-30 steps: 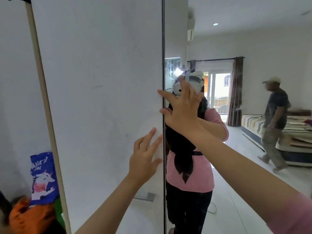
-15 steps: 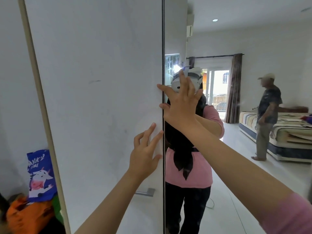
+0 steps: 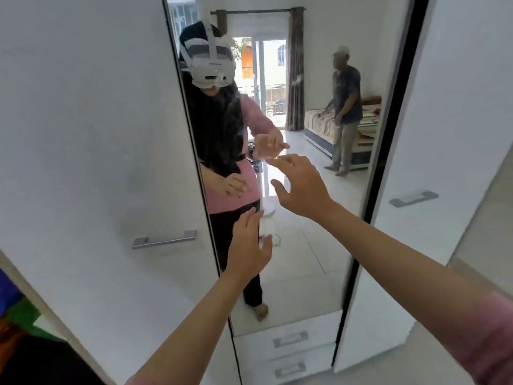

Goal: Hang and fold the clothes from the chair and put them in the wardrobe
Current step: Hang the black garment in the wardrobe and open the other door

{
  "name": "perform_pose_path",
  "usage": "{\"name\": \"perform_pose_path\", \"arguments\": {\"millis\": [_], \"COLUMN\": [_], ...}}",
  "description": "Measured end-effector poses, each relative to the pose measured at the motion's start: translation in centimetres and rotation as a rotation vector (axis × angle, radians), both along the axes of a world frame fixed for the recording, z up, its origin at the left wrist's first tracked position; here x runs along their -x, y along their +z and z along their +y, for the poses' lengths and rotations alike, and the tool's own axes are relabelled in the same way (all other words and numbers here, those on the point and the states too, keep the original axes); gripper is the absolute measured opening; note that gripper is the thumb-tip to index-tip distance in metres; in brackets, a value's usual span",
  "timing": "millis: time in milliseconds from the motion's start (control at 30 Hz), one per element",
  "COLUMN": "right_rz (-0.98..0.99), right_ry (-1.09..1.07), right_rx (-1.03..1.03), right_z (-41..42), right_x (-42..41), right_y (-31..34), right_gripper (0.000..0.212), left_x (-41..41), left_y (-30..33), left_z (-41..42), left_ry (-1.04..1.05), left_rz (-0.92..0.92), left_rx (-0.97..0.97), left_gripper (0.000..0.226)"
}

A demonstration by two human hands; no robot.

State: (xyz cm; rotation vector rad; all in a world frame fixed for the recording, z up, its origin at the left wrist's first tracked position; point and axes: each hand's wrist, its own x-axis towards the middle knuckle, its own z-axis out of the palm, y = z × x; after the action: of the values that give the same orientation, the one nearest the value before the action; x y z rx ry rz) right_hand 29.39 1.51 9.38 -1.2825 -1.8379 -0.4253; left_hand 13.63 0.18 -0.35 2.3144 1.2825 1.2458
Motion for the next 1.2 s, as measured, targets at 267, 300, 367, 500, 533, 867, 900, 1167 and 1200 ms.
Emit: {"name": "perform_pose_path", "arguments": {"millis": [267,300,367,500,533,867,900,1167,1200], "right_rz": [0.008,0.009,0.028,0.028,0.013,0.015,0.051,0.229,0.242], "right_ry": [-0.354,-0.387,-0.432,-0.400,-0.370,-0.144,-0.135,-0.124,-0.123], "right_rx": [0.263,0.279,0.315,0.333,0.334,0.400,0.389,0.298,0.288], "right_z": [-8.4,-8.8,-8.9,-7.2,-6.5,-1.1,-0.9,-2.7,-3.3], "right_x": [-16.1,-17.9,-21.3,-27.0,-28.1,-32.3,-32.3,-31.9,-32.0], "right_y": [-7.0,-7.3,-7.9,-9.0,-9.3,-12.6,-12.7,-13.0,-13.2], "right_gripper": [0.044,0.045,0.045,0.045,0.044,0.035,0.033,0.026,0.024], "left_x": [-13.7,-15.4,-18.6,-24.6,-25.9,-31.6,-31.8,-32.0,-32.1], "left_y": [-4.2,-4.3,-4.4,-4.0,-3.8,-5.1,-5.0,-4.6,-4.7], "left_z": [-2.4,-2.4,-2.2,-0.6,-0.2,3.6,3.6,1.8,1.2], "left_ry": [-0.266,-0.285,-0.315,-0.297,-0.287,-0.200,-0.203,-0.215,-0.216], "left_rz": [-0.044,-0.050,-0.058,-0.096,-0.112,-0.339,-0.377,-0.409,-0.413], "left_rx": [0.233,0.262,0.294,0.294,0.300,0.187,0.177,0.277,0.298], "left_gripper": [0.053,0.053,0.052,0.051,0.051,0.036,0.031,0.047,0.044]}}
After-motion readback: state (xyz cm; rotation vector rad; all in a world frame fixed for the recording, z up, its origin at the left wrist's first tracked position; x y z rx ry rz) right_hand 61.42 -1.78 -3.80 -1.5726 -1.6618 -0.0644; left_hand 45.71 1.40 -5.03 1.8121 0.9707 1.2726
